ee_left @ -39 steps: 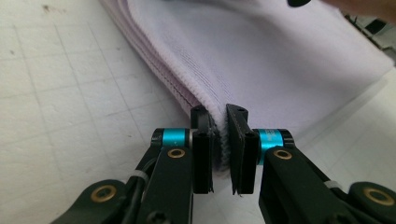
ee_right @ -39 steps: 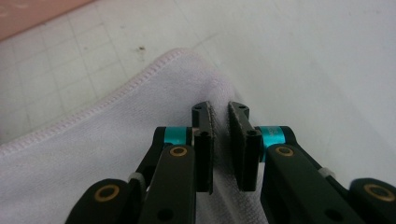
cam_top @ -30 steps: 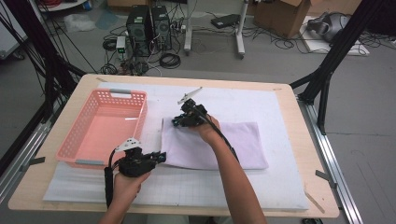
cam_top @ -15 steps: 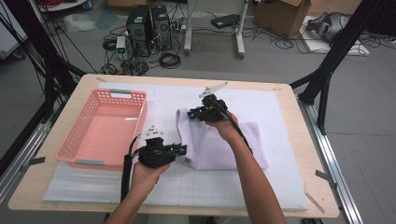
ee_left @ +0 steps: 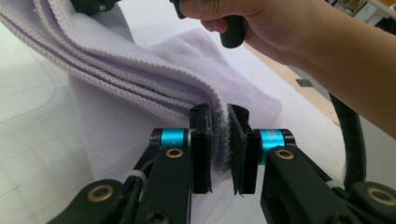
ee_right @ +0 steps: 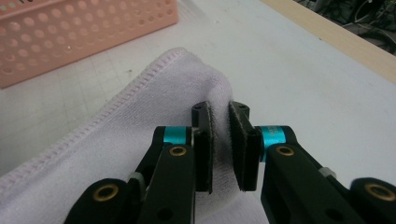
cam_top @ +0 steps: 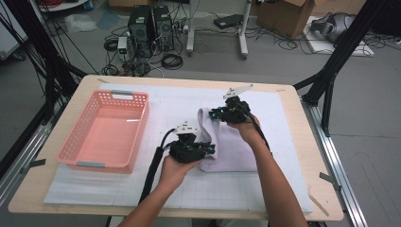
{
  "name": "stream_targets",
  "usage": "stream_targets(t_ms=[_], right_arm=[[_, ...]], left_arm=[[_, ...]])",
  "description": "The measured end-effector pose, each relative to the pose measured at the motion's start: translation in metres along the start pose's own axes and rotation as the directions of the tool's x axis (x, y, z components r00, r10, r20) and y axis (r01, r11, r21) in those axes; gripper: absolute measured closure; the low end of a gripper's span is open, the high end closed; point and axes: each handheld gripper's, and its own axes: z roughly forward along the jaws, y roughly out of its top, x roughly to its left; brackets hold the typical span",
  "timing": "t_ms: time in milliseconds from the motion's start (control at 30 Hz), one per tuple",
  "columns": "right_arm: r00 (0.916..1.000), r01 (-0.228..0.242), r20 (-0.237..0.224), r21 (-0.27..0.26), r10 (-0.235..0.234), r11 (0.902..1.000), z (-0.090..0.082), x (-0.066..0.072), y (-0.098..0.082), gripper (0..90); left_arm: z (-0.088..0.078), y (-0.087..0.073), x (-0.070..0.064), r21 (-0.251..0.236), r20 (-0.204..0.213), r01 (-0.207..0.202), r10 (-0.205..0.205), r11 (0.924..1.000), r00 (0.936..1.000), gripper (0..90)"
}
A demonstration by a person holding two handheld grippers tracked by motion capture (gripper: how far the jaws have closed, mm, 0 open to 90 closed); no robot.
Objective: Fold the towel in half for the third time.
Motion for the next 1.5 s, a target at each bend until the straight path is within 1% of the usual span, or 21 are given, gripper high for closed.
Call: stream_targets(t_ms=[33,133,200,300,367,433,500,567,667,733,767,867,900,967,1067,1200,1233,1300,1367,1467,1500], right_arm=[[1.0000,0.000,0.006,-0.004,0.000,1.0000,-0.002,-0.002,-0.002,80.7],[0.9997,-0.007,0.023,0.002,0.007,1.0000,-0.010,-0.007,-0.009,80.8],[0.9995,-0.011,0.031,0.002,0.011,0.9999,-0.014,-0.011,-0.014,80.8],[0.9989,-0.015,0.044,0.025,0.014,0.9996,-0.017,-0.017,-0.022,81.0],[0.9986,-0.009,0.053,0.036,0.007,0.9993,-0.019,-0.020,-0.027,81.2],[0.9986,-0.003,0.053,0.041,0.000,0.9991,-0.020,-0.022,-0.030,81.3],[0.9989,-0.002,0.048,0.035,0.001,0.9994,-0.022,-0.023,-0.032,81.4],[0.9988,0.001,0.049,0.034,-0.002,0.9994,-0.024,-0.025,-0.035,81.5],[0.9984,0.000,0.056,0.042,-0.002,0.9991,-0.028,-0.029,-0.041,81.6],[0.9979,-0.007,0.064,0.040,0.004,0.9992,-0.032,-0.032,-0.046,81.6],[0.9977,-0.003,0.068,0.038,0.001,0.9993,-0.034,-0.035,-0.048,81.6],[0.9968,0.006,0.079,0.041,-0.009,0.9991,-0.039,-0.037,-0.053,81.6],[0.9962,0.018,0.084,0.041,-0.022,0.9990,-0.042,-0.038,-0.055,81.5],[0.9952,0.022,0.094,0.050,-0.027,0.9985,-0.045,-0.039,-0.058,81.5],[0.9930,0.011,0.117,0.059,-0.018,0.9982,-0.048,-0.040,-0.063,80.9],[0.9889,-0.017,0.148,0.067,0.007,0.9976,-0.054,-0.041,-0.072,76.9],[0.9874,-0.033,0.157,0.070,0.022,0.9970,-0.056,-0.041,-0.074,74.6],[0.9804,-0.056,0.192,0.067,0.042,0.9962,-0.062,-0.041,-0.078,70.4],[0.9720,-0.089,0.222,0.049,0.076,0.9948,-0.071,-0.040,-0.083,67.1],[0.9529,-0.134,0.277,0.019,0.124,0.9908,-0.088,-0.038,-0.091,64.4],[0.9436,-0.150,0.300,0.009,0.140,0.9887,-0.094,-0.036,-0.094,62.3]], left_arm=[[0.008,0.002,-0.003,0.010,0.002,-0.005,0.005,0.9999,1.0000,79.8],[0.018,0.003,-0.005,0.016,-0.001,-0.003,0.003,0.9999,1.0000,79.6],[0.024,0.003,-0.006,0.015,-0.004,0.004,-0.004,0.9999,1.0000,78.9],[0.030,0.003,-0.008,0.018,-0.007,0.002,-0.002,0.9998,1.0000,77.1],[0.032,0.003,-0.009,0.007,-0.002,0.014,-0.014,0.9999,0.9999,72.9],[0.031,0.003,-0.009,-0.002,0.008,0.010,-0.010,0.9999,0.9999,64.8],[0.028,0.004,-0.009,-0.004,0.009,0.008,-0.008,1.0000,0.9999,57.5],[0.023,0.004,-0.008,-0.007,-0.003,-0.008,0.008,0.9999,1.0000,51.0],[0.009,0.002,-0.003,-0.036,-0.019,-0.026,0.025,0.9990,0.9995,46.3],[0.005,0.001,0.000,-0.043,-0.023,-0.033,0.032,0.9985,0.9992,45.7],[-0.004,-0.002,0.006,-0.062,-0.043,-0.040,0.037,0.9973,0.9984,44.9],[-0.015,-0.008,0.017,-0.075,-0.069,-0.043,0.037,0.9963,0.9969,44.1],[-0.018,-0.010,0.019,-0.074,-0.075,-0.043,0.038,0.9963,0.9965,43.7],[-0.023,-0.015,0.026,-0.068,-0.094,-0.043,0.036,0.9968,0.9949,43.2],[-0.027,-0.025,0.035,-0.057,-0.125,-0.050,0.042,0.9971,0.9912,42.3],[-0.030,-0.037,0.042,-0.049,-0.133,-0.053,0.046,0.9974,0.9900,42.0],[-0.031,-0.039,0.044,-0.053,-0.134,-0.053,0.046,0.9972,0.9900,41.8],[-0.032,-0.042,0.046,-0.054,-0.132,-0.060,0.053,0.9967,0.9899,41.6],[-0.033,-0.044,0.048,-0.060,-0.133,-0.063,0.054,0.9963,0.9897,41.4],[-0.035,-0.047,0.050,-0.070,-0.136,-0.072,0.062,0.9950,0.9888,40.9],[-0.035,-0.048,0.051,-0.072,-0.136,-0.072,0.062,0.9948,0.9888,40.7]])
